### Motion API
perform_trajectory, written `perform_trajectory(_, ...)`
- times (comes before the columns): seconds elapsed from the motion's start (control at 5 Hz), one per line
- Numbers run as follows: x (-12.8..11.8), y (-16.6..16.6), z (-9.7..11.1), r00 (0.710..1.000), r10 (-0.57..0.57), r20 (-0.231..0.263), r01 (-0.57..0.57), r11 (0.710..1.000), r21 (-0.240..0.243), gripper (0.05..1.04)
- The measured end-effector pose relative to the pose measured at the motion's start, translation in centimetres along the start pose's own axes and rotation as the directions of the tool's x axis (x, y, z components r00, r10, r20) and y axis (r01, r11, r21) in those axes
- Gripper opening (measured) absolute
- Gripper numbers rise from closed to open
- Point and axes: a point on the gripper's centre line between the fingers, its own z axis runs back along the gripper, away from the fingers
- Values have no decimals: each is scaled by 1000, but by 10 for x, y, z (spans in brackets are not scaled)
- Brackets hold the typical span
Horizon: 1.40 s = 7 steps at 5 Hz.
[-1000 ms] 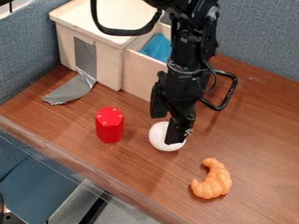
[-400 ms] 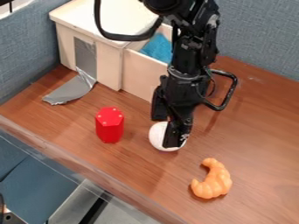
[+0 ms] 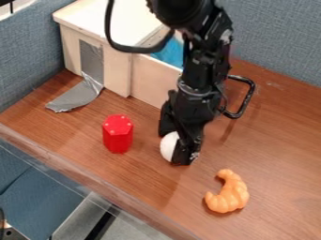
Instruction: TAKE THE WHITE BALL AND PUT IT INSIDE THE DRAWER
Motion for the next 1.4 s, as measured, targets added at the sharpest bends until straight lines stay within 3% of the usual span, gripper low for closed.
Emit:
perform_trajectory(0.2, -1, -1, -2, 998, 50, 30, -51, 999, 19, 834)
perform_trajectory(0.6, -3, -2, 0, 994, 94, 55, -94, 996, 1, 833)
perform_trajectory(0.8, 2, -6, 30, 986, 98, 139, -98, 995, -2, 833)
perform_trajectory(1.0, 4, -8, 49, 980, 99, 173, -98, 995, -12, 833)
perform_trajectory(1.2, 13, 0, 83, 955, 152, 254, -155, 988, -10, 833)
perform_trajectory(1.4, 26, 20, 106, 924, 243, 295, -242, 969, -39, 833)
